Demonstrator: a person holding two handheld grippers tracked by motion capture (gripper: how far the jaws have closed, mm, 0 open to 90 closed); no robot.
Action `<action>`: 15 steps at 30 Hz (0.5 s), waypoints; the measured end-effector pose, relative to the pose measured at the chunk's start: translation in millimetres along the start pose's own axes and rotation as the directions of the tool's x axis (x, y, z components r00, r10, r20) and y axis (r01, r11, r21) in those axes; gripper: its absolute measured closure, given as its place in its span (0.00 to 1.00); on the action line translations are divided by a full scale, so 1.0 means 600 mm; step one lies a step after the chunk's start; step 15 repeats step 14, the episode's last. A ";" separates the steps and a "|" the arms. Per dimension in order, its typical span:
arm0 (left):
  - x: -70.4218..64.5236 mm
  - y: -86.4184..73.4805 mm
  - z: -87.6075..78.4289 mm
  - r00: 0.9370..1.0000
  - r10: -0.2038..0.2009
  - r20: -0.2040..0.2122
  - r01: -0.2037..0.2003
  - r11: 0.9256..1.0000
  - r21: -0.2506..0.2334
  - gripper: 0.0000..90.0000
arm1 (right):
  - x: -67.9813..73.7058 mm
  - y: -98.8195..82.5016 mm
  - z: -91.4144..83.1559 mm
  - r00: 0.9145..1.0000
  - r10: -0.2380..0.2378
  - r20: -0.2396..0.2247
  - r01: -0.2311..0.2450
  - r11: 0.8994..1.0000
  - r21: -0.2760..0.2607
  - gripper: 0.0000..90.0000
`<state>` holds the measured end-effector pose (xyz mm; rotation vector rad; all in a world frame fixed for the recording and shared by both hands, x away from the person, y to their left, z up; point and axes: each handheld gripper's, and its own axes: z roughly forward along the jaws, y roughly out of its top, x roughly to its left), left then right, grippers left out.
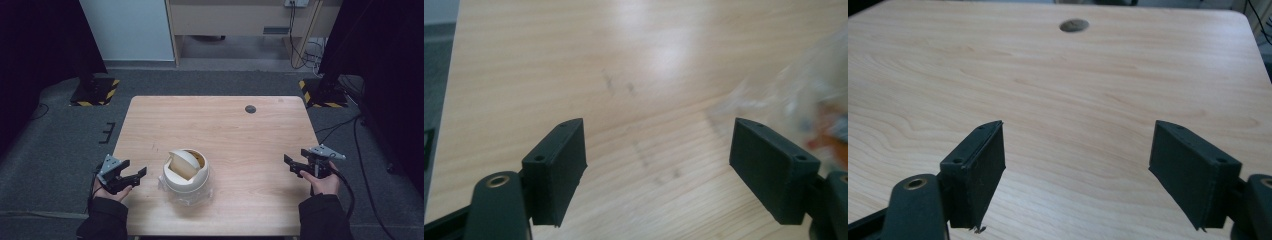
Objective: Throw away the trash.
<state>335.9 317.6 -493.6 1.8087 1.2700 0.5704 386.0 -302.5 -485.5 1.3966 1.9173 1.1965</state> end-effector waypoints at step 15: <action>0.017 -0.025 0.039 0.997 0.081 -0.021 -0.075 0.979 0.189 0.18 | -0.042 -0.036 0.029 0.997 0.005 0.077 -0.017 0.989 0.148 0.20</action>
